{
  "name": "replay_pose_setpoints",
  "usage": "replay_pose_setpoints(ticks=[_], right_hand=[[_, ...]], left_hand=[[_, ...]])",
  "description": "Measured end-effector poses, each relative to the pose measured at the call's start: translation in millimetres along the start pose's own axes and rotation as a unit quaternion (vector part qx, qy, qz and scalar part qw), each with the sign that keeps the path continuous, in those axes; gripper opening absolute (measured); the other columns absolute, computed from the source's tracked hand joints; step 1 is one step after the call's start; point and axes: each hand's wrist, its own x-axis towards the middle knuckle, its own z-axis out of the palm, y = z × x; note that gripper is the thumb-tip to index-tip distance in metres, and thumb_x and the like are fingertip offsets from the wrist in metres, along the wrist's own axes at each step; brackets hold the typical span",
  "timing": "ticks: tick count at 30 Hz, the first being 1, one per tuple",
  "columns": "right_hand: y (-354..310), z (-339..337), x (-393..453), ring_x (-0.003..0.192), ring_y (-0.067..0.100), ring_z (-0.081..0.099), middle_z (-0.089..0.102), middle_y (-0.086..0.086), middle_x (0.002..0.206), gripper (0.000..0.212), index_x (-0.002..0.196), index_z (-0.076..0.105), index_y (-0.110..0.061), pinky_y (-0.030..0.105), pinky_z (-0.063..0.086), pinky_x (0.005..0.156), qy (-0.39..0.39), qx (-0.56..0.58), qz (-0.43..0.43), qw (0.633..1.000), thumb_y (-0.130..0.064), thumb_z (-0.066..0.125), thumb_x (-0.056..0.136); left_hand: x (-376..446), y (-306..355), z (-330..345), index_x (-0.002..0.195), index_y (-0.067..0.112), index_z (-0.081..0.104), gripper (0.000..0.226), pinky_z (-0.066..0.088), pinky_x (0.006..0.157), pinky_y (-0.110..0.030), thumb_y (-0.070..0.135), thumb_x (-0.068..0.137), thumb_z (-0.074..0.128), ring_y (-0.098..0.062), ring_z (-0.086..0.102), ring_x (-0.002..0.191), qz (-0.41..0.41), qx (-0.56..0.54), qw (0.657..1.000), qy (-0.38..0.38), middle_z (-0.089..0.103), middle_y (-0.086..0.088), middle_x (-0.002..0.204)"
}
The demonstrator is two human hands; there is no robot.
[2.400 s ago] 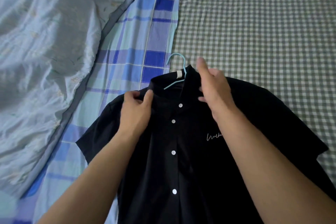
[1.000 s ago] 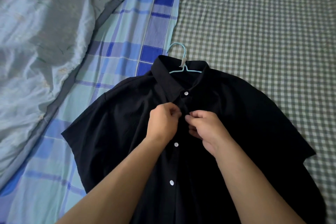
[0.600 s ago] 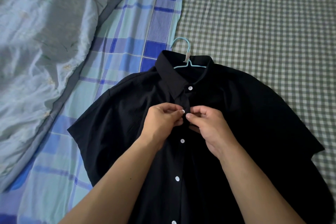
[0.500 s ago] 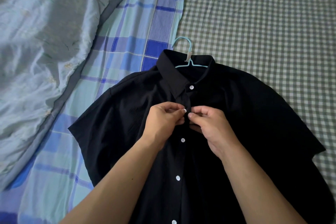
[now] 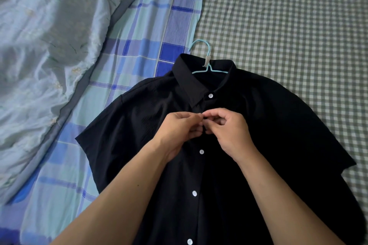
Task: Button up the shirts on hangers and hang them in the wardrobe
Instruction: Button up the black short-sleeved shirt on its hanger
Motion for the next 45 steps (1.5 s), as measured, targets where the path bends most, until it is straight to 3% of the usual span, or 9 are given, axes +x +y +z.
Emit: replay_pose_setpoints(ticks=[4,10,21,23,26,30,36,41,45], right_hand=[[7.2,8.0,-1.6,0.077,0.006,0.068,0.071,-0.007,0.087,0.023,0.091,0.077,-0.025,0.018,0.055,0.071,0.031,-0.105,-0.086,0.99,-0.002,0.077,0.085],[8.7,-6.5,-8.6,0.091,0.008,0.071,0.074,-0.006,0.094,0.036,0.108,0.071,-0.026,0.031,0.06,0.086,0.017,-0.038,-0.02,0.999,0.005,0.068,0.089],[7.1,5.8,-8.4,0.091,0.008,0.072,0.074,-0.002,0.094,0.024,0.105,0.069,-0.022,0.017,0.057,0.078,0.02,0.017,0.039,0.999,-0.013,0.08,0.086],[10.0,3.9,-6.0,0.094,0.015,0.073,0.076,0.003,0.097,0.019,0.104,0.07,-0.019,0.022,0.057,0.081,0.036,0.079,0.081,0.993,-0.007,0.073,0.09],[12.2,-7.3,-2.5,0.098,0.026,0.074,0.076,0.014,0.106,0.019,0.114,0.068,-0.006,0.037,0.058,0.086,0.011,0.27,0.159,0.95,-0.004,0.064,0.095],[12.7,-17.8,-2.9,0.098,0.025,0.073,0.075,0.016,0.109,0.016,0.112,0.067,-0.006,0.038,0.056,0.084,-0.038,0.331,0.186,0.924,-0.006,0.06,0.098],[9.4,-15.8,-7.4,0.097,0.022,0.073,0.076,0.01,0.101,0.009,0.098,0.073,-0.011,0.044,0.055,0.096,-0.053,0.264,0.166,0.948,-0.013,0.064,0.098],[10.8,-7.8,-9.3,0.091,0.012,0.072,0.075,-0.006,0.091,0.007,0.092,0.076,-0.03,0.032,0.057,0.084,0.012,0.025,0.053,0.998,-0.024,0.073,0.093],[13.8,-5.4,-9.4,0.098,0.01,0.072,0.076,-0.006,0.098,0.011,0.096,0.077,-0.031,0.036,0.057,0.093,0.014,0.03,0.063,0.997,-0.021,0.073,0.092]], left_hand=[[0.7,-4.6,0.9,0.093,0.006,0.075,0.011,0.056,0.075,-0.022,0.017,0.093,0.073,-0.008,0.065,0.075,0.011,0.019,1.0,0.01,0.073,-0.006,0.084],[4.1,-8.6,-4.3,0.091,0.006,0.072,0.009,0.057,0.077,-0.027,0.004,0.097,0.065,-0.011,0.063,0.071,-0.002,-0.057,0.998,0.021,0.067,-0.004,0.075],[-0.5,-10.8,0.6,0.089,0.005,0.073,0.004,0.06,0.08,-0.029,0.001,0.089,0.073,-0.019,0.07,0.078,0.051,0.028,0.997,0.049,0.073,-0.01,0.079],[-0.5,-11.4,-0.9,0.089,0.005,0.074,0.003,0.059,0.077,-0.027,0.002,0.089,0.074,-0.014,0.067,0.073,0.043,0.018,0.997,0.063,0.07,-0.006,0.075],[-1.2,-11.5,-4.6,0.092,0.004,0.073,0.003,0.061,0.08,-0.03,0.002,0.091,0.073,-0.015,0.067,0.074,0.023,-0.011,0.998,0.066,0.068,-0.007,0.077],[-4.2,-9.7,-7.1,0.097,0.005,0.072,0.006,0.062,0.084,-0.035,0.005,0.091,0.073,-0.02,0.072,0.083,0.006,-0.029,0.999,0.035,0.071,-0.008,0.084],[-7.1,-7.5,-4.0,0.097,0.01,0.073,0.005,0.059,0.091,-0.041,0.009,0.092,0.073,-0.019,0.073,0.089,0.008,-0.008,1.0,0.025,0.073,-0.006,0.087],[-7.2,-6.6,-0.6,0.095,0.011,0.073,0.003,0.059,0.09,-0.044,0.009,0.092,0.072,-0.017,0.07,0.087,0.014,-0.011,0.999,0.038,0.071,-0.006,0.087],[-6.8,-5.6,3.0,0.093,0.011,0.073,0.002,0.06,0.087,-0.042,0.01,0.093,0.072,-0.014,0.069,0.082,0.012,-0.007,0.998,0.055,0.071,-0.004,0.083]])
